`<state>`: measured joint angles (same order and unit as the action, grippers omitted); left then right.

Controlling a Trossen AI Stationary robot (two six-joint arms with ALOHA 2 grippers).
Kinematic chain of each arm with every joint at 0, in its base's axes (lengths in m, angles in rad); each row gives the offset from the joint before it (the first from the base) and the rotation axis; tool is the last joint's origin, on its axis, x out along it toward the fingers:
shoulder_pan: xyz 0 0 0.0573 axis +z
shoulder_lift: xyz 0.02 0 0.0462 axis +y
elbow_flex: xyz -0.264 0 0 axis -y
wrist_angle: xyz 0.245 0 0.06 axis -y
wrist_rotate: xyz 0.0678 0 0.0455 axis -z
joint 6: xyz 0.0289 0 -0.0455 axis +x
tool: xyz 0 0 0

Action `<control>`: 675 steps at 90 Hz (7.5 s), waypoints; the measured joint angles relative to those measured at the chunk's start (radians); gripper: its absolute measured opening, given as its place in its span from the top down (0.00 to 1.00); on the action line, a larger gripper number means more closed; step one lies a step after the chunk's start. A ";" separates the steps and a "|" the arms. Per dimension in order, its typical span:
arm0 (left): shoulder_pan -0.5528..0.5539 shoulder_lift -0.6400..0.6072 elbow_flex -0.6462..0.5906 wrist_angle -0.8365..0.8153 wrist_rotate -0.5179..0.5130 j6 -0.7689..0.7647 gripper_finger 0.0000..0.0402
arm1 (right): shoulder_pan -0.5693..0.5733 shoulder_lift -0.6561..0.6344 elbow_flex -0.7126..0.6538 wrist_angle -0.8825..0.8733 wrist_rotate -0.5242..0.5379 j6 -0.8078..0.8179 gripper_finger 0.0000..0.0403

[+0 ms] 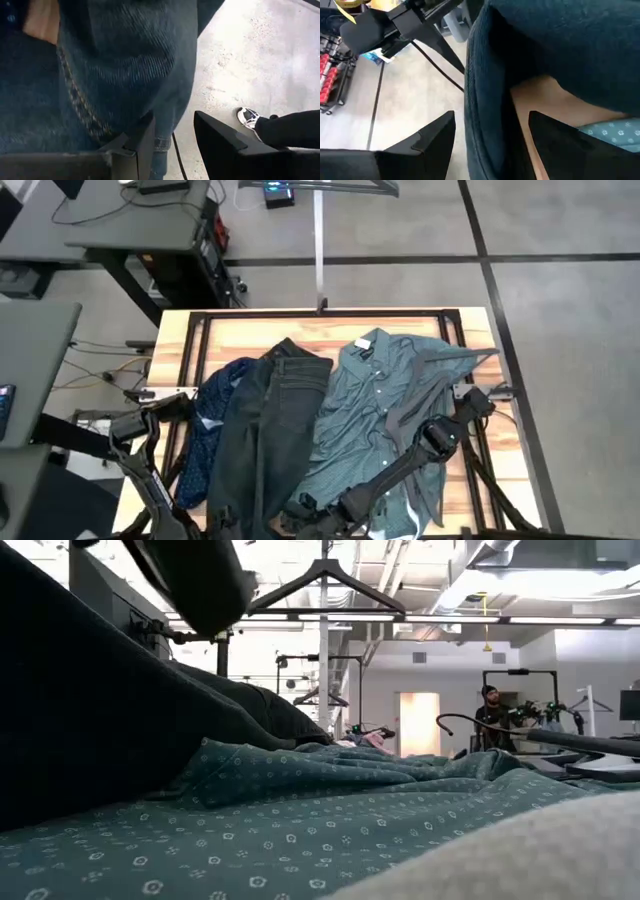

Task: Hang clothes
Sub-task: Hang the black pants on the rack

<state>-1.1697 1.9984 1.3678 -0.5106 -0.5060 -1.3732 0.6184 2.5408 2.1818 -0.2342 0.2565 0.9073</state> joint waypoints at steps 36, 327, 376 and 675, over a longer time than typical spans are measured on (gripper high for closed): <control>0.058 0.000 0.000 0.004 0.002 0.052 0.70 | -0.002 0.000 0.000 0.011 -0.097 0.034 0.74; -0.023 -0.074 0.072 -0.370 -0.072 0.181 0.70 | -0.149 -0.145 0.173 -0.168 -0.207 0.058 0.89; -0.103 -0.073 0.008 -0.348 -0.128 -0.079 0.70 | -0.101 -0.146 0.174 -0.114 -0.242 0.029 0.84; -0.226 -0.170 0.385 -0.511 -0.049 0.068 0.70 | -0.031 -0.007 0.174 -0.442 -0.073 0.531 0.53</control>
<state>-1.3952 1.8286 1.7523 -1.0216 -0.5549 -1.3050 0.5869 2.5340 2.3557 -0.6762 0.1837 1.4388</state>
